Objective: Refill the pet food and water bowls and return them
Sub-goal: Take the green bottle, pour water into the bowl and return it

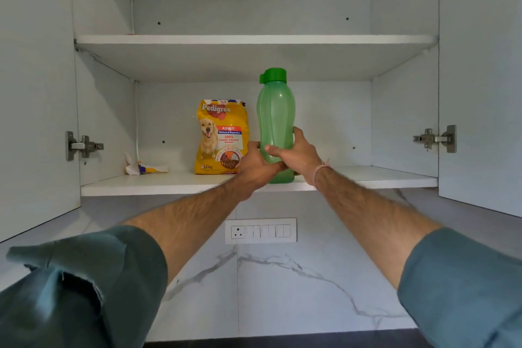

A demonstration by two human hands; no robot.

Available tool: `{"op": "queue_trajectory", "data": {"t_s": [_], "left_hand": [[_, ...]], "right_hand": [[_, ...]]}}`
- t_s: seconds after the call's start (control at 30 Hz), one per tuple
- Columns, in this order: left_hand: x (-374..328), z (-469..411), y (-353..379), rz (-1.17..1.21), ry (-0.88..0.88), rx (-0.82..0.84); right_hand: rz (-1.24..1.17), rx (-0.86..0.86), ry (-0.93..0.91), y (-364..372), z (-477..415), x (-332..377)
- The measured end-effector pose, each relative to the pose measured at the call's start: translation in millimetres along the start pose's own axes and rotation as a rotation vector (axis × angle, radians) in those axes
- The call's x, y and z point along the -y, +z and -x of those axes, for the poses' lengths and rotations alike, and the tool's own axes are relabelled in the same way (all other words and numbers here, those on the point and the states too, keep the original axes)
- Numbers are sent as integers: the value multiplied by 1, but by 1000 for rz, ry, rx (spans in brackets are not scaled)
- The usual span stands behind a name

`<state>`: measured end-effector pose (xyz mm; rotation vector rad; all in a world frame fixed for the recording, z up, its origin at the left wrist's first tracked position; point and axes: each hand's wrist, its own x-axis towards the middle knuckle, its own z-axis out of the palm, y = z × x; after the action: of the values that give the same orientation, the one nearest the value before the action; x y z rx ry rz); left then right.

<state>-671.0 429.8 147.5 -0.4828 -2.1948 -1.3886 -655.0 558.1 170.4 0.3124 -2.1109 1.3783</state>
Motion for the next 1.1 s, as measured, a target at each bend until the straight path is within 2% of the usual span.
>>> {"op": "queue_trajectory", "data": {"t_s": [0.23, 0.63, 0.97, 1.1], "left_hand": [[8, -46, 12, -99, -81, 94], [21, -101, 41, -160, -161, 135], [39, -124, 67, -160, -143, 70], [47, -124, 69, -233, -126, 100]], "right_hand": [[115, 63, 62, 2, -40, -20], [268, 160, 168, 6, -98, -45], [223, 194, 162, 13, -128, -67], [198, 216, 180, 14, -134, -75]]}}
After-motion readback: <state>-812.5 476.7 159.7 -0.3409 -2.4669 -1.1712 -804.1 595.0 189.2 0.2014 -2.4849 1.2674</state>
